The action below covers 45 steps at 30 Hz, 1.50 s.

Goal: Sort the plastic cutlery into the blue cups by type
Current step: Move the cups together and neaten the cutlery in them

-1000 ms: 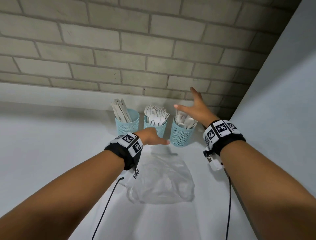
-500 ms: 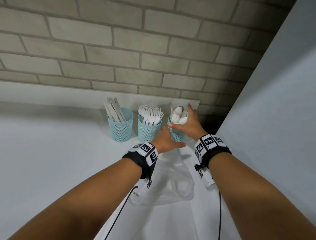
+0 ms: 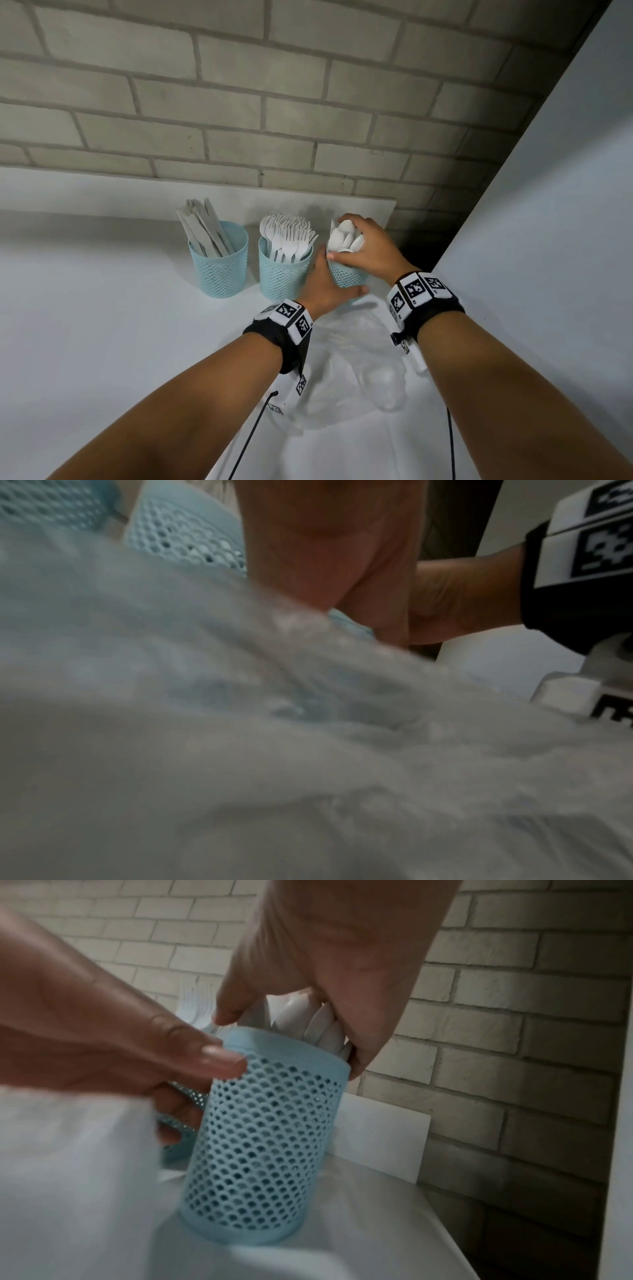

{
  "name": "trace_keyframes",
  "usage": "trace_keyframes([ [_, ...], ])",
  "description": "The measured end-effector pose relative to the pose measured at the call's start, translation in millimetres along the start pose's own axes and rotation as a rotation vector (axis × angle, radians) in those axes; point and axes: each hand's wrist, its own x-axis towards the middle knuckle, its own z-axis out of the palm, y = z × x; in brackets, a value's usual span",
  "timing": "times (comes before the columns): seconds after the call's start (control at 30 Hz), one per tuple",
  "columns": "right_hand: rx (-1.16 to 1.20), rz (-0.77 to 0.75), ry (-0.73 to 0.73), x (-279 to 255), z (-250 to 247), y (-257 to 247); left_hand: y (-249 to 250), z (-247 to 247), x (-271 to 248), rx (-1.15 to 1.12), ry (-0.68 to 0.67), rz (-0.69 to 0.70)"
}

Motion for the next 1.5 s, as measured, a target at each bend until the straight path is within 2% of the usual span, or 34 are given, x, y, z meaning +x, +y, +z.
trace_keyframes([
  [0.23,-0.01,-0.103,0.192,-21.4,13.1,7.2,-3.6,7.9,12.8,-0.078,0.078,0.028],
  [0.33,0.006,-0.065,0.194,-19.9,13.9,1.7,-5.8,6.2,17.3,-0.075,0.066,0.046],
  [0.47,-0.034,0.014,0.184,-4.8,14.8,-12.2,-0.8,1.2,15.9,0.065,0.054,0.095],
  [0.63,-0.188,-0.174,0.231,-4.1,22.3,-13.3,0.7,-3.6,16.6,0.118,0.028,0.089],
  [0.77,-0.034,-0.094,0.387,0.0,16.2,3.5,-0.8,-3.8,15.6,0.084,0.029,0.084],
  [0.9,0.11,-0.08,0.477,-5.2,18.9,5.1,0.0,-4.6,15.7,0.096,0.021,0.085],
  [0.97,0.184,-0.045,0.423,-2.7,14.7,2.9,0.3,-5.1,15.4,0.108,0.016,0.09],
  [1.03,0.171,0.014,0.258,4.2,8.0,-0.1,0.0,-4.8,15.6,0.112,0.018,0.089],
  [1.1,0.051,0.032,0.099,8.7,3.4,-5.8,-0.5,-4.2,16.8,0.133,0.01,0.077],
  [1.17,-0.111,-0.067,0.029,7.6,5.4,-12.0,-0.1,-4.3,17.0,0.169,-0.002,0.066],
  [1.23,-0.166,-0.118,0.086,5.7,10.7,-13.9,0.1,-5.0,17.1,0.187,0.005,0.072],
  [1.33,-0.158,-0.005,0.279,8.0,13.8,-10.8,1.1,-6.5,15.8,0.175,0.02,0.076],
  [1.37,-0.162,-0.03,0.284,7.9,14.7,-10.8,1.2,-6.7,15.6,0.172,0.021,0.072],
  [1.47,-0.208,-0.195,0.171,4.4,18.7,-14.0,0.4,-6.0,16.6,0.194,0.009,0.065],
  [1.5,-0.23,-0.188,0.186,4.8,18.9,-13.8,0.2,-5.9,16.4,0.204,0.011,0.065],
])
